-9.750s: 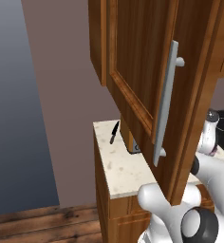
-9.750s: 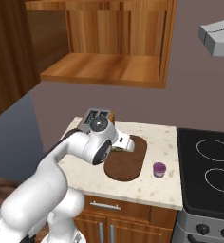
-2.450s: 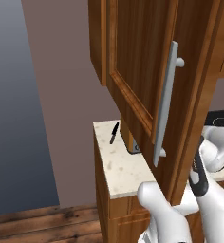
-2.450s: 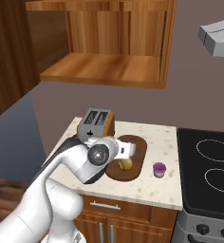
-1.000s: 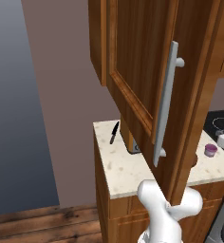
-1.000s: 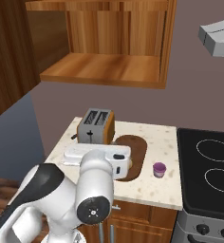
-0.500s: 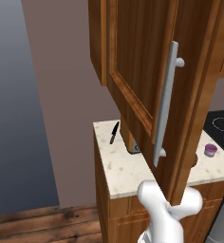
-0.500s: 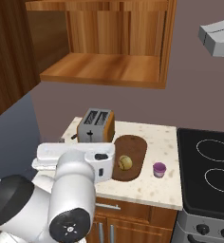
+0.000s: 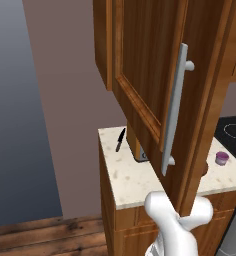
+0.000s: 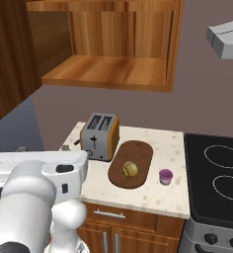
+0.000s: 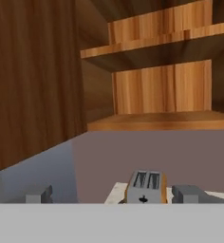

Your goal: Pick the bread, place it on the cutting board, pick the jam, place it on the counter, and close the cabinet.

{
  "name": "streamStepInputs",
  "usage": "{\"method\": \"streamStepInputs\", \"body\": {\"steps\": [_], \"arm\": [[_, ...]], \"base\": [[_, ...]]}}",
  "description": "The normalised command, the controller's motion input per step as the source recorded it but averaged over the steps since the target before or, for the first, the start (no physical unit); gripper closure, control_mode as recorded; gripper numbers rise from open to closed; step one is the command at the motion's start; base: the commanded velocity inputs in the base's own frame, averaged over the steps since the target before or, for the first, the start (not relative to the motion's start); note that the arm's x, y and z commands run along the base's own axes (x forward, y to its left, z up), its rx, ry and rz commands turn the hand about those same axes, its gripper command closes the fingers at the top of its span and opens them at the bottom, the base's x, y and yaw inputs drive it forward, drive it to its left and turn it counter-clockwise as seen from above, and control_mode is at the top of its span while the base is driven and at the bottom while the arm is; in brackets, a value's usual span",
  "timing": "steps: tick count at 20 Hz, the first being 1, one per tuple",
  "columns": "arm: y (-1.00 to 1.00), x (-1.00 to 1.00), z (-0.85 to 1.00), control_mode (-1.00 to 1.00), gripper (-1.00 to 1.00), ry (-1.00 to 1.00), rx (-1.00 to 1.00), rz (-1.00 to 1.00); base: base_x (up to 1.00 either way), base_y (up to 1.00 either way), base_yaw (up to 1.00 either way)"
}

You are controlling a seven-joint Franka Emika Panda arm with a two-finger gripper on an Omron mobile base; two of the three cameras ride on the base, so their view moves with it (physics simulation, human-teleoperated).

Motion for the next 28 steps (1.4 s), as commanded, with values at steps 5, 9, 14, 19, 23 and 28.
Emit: {"method": "streamStepInputs", "body": {"steps": [5,9,14,19,23,28], "arm": [[0.52,-0.61,0.28,-1.0,-1.0,-0.03,0.0,-0.03],[0.65,-0.49,0.27,-1.0,-1.0,0.0,0.0,-0.06],[0.66,-0.48,0.2,-1.0,-1.0,0.0,0.0,-0.05],[0.51,-0.57,0.08,-1.0,-1.0,-0.01,0.0,-0.01],[0.47,-0.5,0.1,-1.0,-1.0,-0.02,0.0,0.0],[0.47,-0.34,0.12,-1.0,-1.0,-0.01,0.0,0.0]], "base": [[0.0,0.0,0.0],[0.0,0.0,0.0],[0.0,0.0,0.0],[0.0,0.0,0.0],[0.0,0.0,0.0],[0.0,0.0,0.0]]}}
